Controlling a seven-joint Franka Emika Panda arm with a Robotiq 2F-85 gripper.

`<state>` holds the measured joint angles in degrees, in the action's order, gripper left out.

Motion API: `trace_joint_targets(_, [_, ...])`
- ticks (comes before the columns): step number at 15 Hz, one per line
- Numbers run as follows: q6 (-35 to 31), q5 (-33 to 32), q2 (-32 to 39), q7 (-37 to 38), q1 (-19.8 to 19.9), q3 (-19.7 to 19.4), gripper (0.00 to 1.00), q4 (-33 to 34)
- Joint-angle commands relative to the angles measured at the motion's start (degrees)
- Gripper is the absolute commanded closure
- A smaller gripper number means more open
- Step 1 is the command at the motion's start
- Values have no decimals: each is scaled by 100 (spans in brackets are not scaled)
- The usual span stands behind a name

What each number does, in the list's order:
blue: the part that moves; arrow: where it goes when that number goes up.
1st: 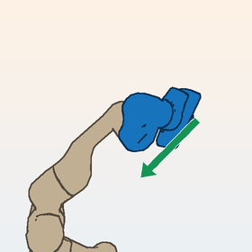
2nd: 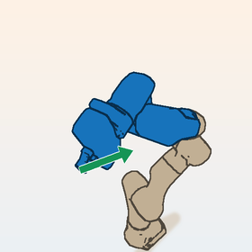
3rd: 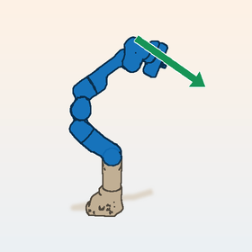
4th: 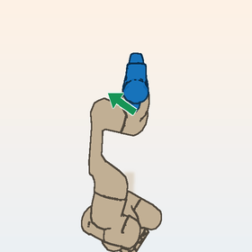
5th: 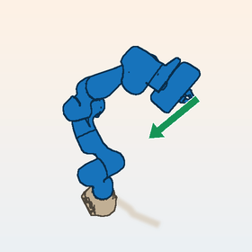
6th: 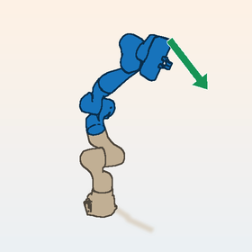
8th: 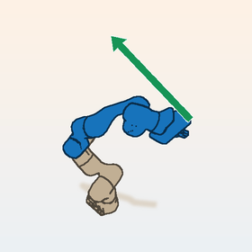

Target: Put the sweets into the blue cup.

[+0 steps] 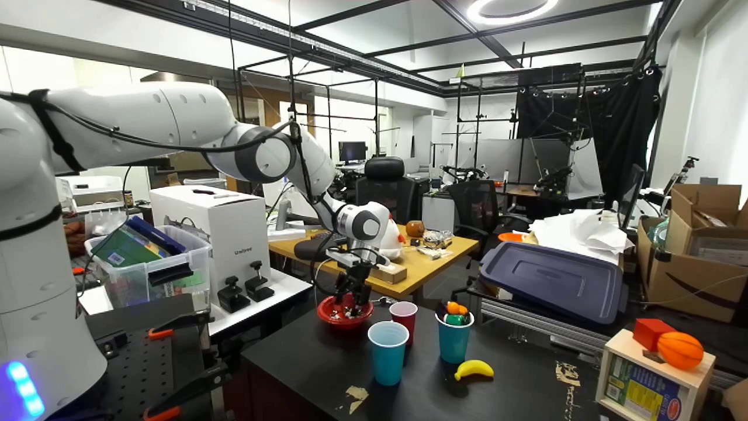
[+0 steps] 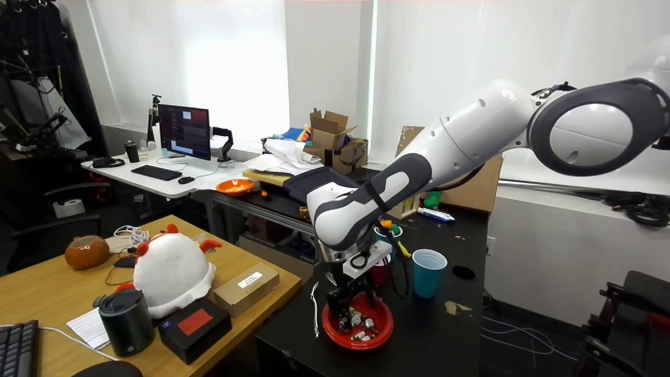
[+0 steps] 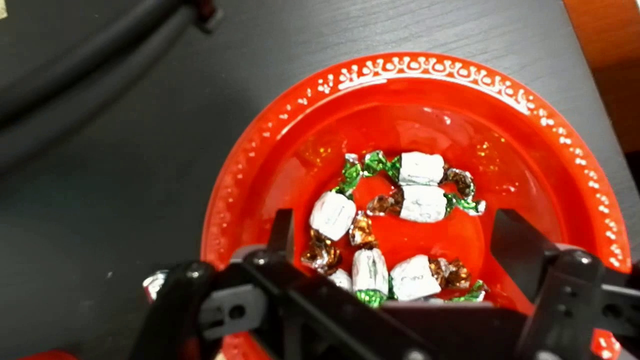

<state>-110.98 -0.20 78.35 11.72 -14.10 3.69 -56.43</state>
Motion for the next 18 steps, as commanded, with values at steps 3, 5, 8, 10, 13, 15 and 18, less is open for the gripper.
trace_joint_targets(3, [277,201,460,130,18,32,0,900])
trace_joint_targets(5, [313,233,549,64,34,54,0,1108])
trace_joint_targets(8, [373,248,648,-90,55,102,0,1340])
trace_joint_targets(10, [454,251,741,-115,55,117,0,1480])
trace_joint_targets(13, [454,297,585,-136,89,124,0,1203])
trace_joint_targets(15, [469,310,591,-135,81,131,0,1201])
trace_joint_targets(18, [430,306,593,-169,62,152,0,1182])
